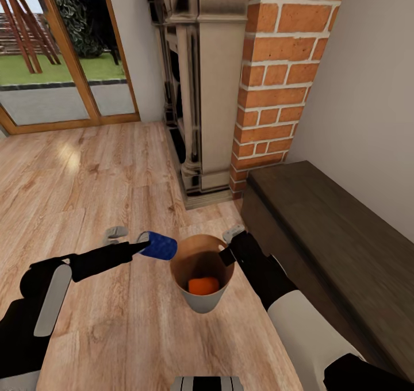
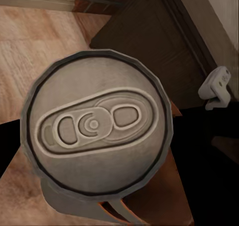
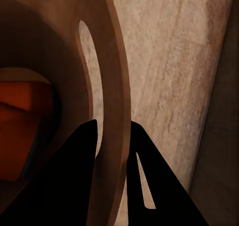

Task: Put the three can of soda from the living room inside the tash can in the kitchen.

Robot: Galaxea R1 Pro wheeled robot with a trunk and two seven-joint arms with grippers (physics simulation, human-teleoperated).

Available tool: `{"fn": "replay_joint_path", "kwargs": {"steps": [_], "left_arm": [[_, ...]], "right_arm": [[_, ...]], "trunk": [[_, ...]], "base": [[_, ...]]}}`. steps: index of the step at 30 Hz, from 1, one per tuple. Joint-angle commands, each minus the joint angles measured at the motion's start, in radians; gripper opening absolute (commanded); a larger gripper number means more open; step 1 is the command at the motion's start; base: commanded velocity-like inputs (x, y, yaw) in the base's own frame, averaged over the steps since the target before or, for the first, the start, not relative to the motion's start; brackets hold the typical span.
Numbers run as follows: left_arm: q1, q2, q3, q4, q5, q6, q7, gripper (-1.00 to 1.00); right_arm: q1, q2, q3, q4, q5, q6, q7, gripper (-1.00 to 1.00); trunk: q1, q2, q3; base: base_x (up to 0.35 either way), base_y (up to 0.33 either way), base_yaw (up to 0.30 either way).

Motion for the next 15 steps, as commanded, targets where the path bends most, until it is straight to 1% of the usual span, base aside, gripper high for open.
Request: {"fn": "replay_joint_path", "kwargs": {"steps": [1, 5, 7, 8, 10, 12, 13, 14, 15], "left_arm": [[-0.003, -0.001, 0.0, 0.0, -0.001, 0.017, -0.024, -1.0], [-0.007, -0.002, -0.001, 0.0, 0.001, 0.043, -0.055, -1.0], [-0.008, -0.003, -0.002, 0.0, 0.002, 0.044, -0.061, -1.0], [-0.008, -0.005, -0.002, 0.0, 0.003, 0.044, -0.064, -1.0], [-0.008, -0.019, -0.009, 0.0, 0.004, 0.044, -0.068, -1.0], [-0.009, -0.034, -0.035, 0.0, 0.004, 0.044, -0.07, -1.0], [-0.009, -0.038, -0.043, 0.0, 0.004, 0.044, -0.07, -1.0], [-0.009, -0.051, -0.068, 0.0, 0.004, 0.044, -0.069, -1.0], [-0.01, -0.059, -0.081, 0.001, 0.004, 0.044, -0.067, -1.0]], "right_arm": [[0.0, 0.0, 0.002, 0.0, -0.018, 0.001, 0.006, -1.0], [0.0, 0.0, 0.004, 0.0, -0.018, 0.002, 0.007, -1.0], [0.0, 0.0, 0.005, 0.0, -0.019, 0.002, 0.007, -1.0], [0.0, 0.0, 0.005, 0.0, -0.019, 0.002, 0.007, -1.0], [0.0, 0.0, 0.006, 0.0, -0.02, 0.003, 0.007, -1.0], [0.0, 0.0, 0.015, 0.0, -0.02, 0.003, 0.006, -1.0], [0.0, 0.0, 0.018, 0.0, -0.02, 0.003, 0.006, -1.0], [0.0, 0.0, 0.026, 0.0, -0.03, 0.003, 0.006, -1.0], [0.0, 0.0, 0.029, 0.0, -0.043, 0.004, 0.006, -1.0]], "trunk": [[0.0, 0.0, 0.0], [0.0, 0.0, 0.0], [0.0, 0.0, 0.0], [0.0, 0.0, 0.0], [0.0, 0.0, 0.0], [0.0, 0.0, 0.0], [0.0, 0.0, 0.0], [0.0, 0.0, 0.0], [0.0, 0.0, 0.0]], "base": [[0.0, 0.0, 0.0], [0.0, 0.0, 0.0], [0.0, 0.0, 0.0], [0.0, 0.0, 0.0], [0.0, 0.0, 0.0], [0.0, 0.0, 0.0], [0.0, 0.0, 0.0], [0.0, 0.0, 0.0], [0.0, 0.0, 0.0]]}}
